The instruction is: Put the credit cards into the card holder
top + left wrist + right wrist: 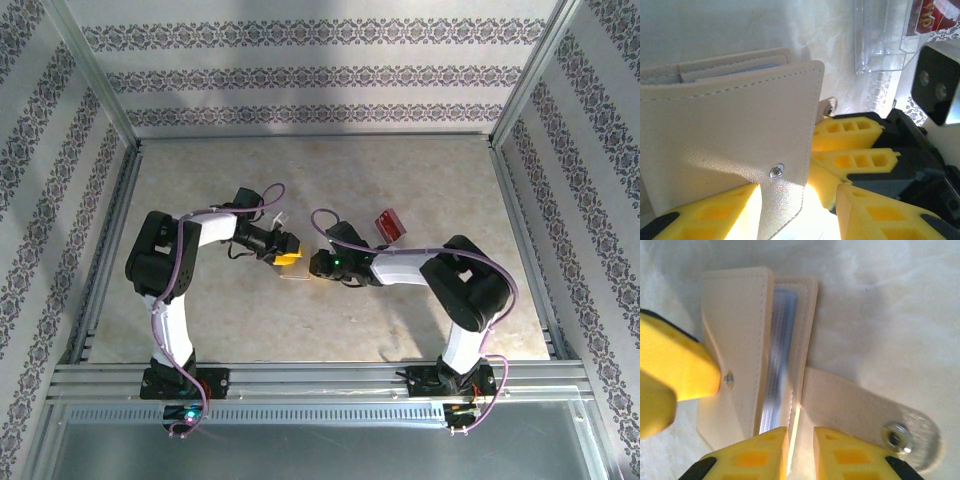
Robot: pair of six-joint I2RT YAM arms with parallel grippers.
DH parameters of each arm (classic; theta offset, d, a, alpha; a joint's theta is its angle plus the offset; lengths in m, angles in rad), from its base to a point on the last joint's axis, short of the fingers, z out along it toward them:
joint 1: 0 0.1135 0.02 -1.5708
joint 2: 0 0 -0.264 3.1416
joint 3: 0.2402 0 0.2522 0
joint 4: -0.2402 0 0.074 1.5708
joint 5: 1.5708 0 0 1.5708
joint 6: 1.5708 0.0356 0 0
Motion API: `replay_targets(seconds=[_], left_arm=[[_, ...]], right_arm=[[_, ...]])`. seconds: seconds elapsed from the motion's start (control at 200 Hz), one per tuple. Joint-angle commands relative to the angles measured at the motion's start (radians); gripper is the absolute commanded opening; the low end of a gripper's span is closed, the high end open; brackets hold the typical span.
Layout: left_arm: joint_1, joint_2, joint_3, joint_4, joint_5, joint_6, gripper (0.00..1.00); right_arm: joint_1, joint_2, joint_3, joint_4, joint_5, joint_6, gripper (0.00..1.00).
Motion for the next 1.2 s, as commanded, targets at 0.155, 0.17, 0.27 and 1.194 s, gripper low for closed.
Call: replay_targets(seconds=[0.155,0.17,0.27,1.194], left_arm=[[-0.014,0.055,0.025,-0.044,-0.054,0.037,0.4],[-0.014,0.056,0.027,-0.045,-0.054,0.037,0.39],[-0.017,0.058,0.03,-0.047,-0.052,0.034,0.39],[-0.044,0.099,0.06,-0.068,-0.043,0.018,0.36]], right_arm=[[-0.003,-0.141,-0.065,-0.006,0.022,0.041,0.2],[-0.003,-0.143,-0.066,0.001,0.019,0.045,0.2],[-0.002,-0.126,-0.062,0.04,-0.004,0.065,0.15],[0.053,-0.058,0.024,0.09,-0.068,0.116,0.12]])
